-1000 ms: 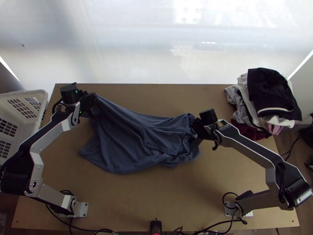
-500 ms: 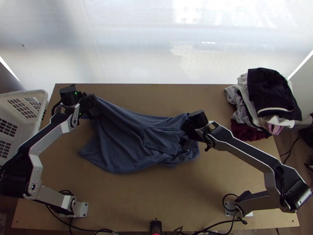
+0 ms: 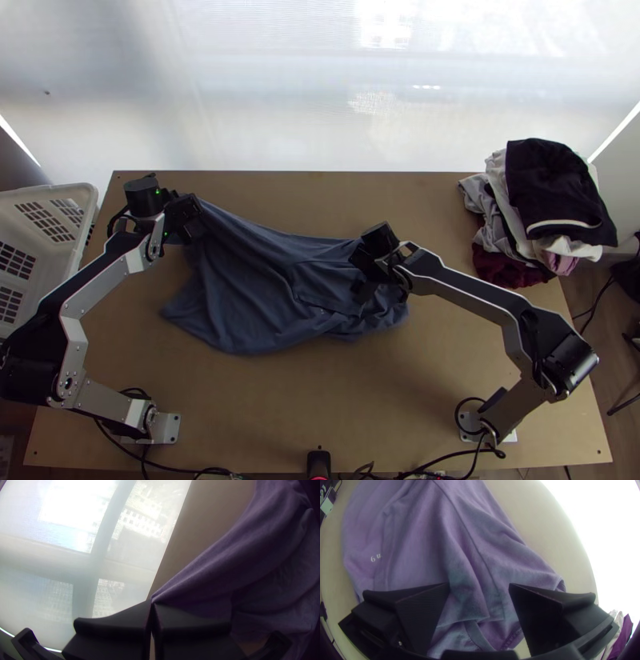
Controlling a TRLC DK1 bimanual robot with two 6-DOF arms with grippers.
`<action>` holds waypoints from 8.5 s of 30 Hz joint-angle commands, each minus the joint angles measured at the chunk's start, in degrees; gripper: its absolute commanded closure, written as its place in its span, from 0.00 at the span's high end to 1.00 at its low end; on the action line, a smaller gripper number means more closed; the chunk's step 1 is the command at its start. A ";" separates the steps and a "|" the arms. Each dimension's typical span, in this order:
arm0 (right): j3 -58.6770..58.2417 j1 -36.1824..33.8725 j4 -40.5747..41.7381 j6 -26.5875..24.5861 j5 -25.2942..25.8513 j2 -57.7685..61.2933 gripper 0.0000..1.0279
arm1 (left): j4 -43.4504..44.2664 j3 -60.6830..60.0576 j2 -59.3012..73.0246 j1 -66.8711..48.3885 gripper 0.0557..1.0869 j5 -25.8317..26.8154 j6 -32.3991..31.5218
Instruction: Fold the t-shirt
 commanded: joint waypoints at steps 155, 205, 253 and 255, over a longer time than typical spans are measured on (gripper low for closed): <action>71.19 -39.12 -66.48 23.08 -56.84 -43.05 0.03 | -84.88 68.08 -44.15 -13.12 0.04 30.37 -65.66; 22.32 -39.03 -27.98 13.68 -53.76 -31.01 0.03 | -45.24 10.25 -27.28 9.11 0.04 46.10 -51.33; 43.77 -38.59 -4.69 9.29 -27.57 20.93 0.03 | -36.54 46.81 31.43 1.73 0.04 34.76 -54.32; 44.91 -38.51 -5.31 9.29 -27.57 23.13 0.03 | -36.63 48.13 33.46 1.20 0.04 33.71 -54.41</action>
